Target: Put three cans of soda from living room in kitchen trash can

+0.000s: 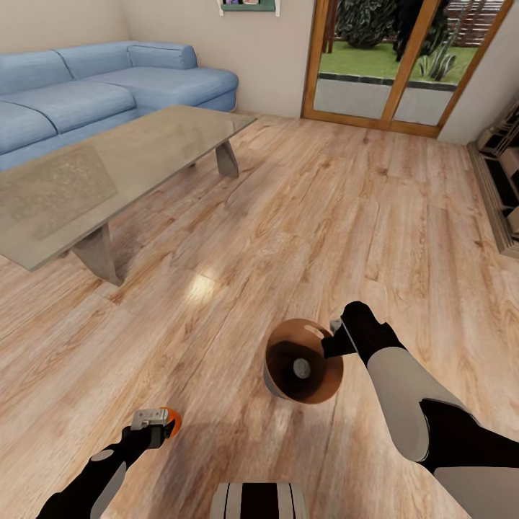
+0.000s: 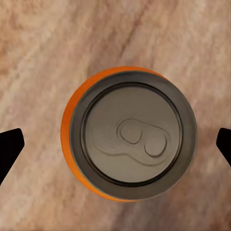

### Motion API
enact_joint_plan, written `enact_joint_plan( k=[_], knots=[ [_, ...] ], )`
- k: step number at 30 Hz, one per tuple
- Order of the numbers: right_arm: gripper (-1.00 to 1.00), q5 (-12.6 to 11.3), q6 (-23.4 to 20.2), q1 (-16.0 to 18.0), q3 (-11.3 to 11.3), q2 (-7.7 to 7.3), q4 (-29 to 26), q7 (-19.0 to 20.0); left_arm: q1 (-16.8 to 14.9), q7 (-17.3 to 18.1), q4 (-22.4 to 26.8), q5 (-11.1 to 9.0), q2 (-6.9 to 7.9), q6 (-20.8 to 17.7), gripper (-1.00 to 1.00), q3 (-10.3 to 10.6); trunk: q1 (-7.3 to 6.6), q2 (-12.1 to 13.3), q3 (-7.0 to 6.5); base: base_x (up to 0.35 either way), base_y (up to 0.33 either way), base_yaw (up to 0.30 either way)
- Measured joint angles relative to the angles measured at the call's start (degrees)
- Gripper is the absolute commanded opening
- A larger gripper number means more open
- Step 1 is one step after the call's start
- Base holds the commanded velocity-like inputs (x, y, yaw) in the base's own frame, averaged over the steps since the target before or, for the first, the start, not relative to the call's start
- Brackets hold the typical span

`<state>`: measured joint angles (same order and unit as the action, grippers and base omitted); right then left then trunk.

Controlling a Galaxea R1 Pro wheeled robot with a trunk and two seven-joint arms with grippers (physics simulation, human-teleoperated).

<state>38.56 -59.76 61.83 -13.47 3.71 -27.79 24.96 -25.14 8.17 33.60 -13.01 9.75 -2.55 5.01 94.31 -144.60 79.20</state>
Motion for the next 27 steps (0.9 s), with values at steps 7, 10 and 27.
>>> enact_joint_plan(
  k=[7, 10, 27],
  knots=[
    [-1.0, -0.02, -0.01, 0.0, 0.0, 0.03, 0.0, 0.0, 0.0, 0.0, 0.05, 0.0, 0.0, 0.0, 1.0, 0.06, 0.0, 0.0, 0.0, 0.0, 0.0, 0.0],
    [-1.0, -0.05, -0.01, 0.0, 0.0, 0.0, 0.0, 0.0, 0.0, 0.0, 0.06, 0.0, -0.02, 0.0, 1.0, 0.08, 0.0, 0.0, 0.0, 0.0, 0.0, 0.0],
    [-1.0, -0.06, -0.01, -0.06, -0.06, -0.03, 0.0, 0.0, -0.01, 0.0, 0.27, -0.16, 0.0, 0.09, -1.0, -0.31, 0.0, 0.0, 0.0, 0.0, 0.0, 0.0]
  ],
)
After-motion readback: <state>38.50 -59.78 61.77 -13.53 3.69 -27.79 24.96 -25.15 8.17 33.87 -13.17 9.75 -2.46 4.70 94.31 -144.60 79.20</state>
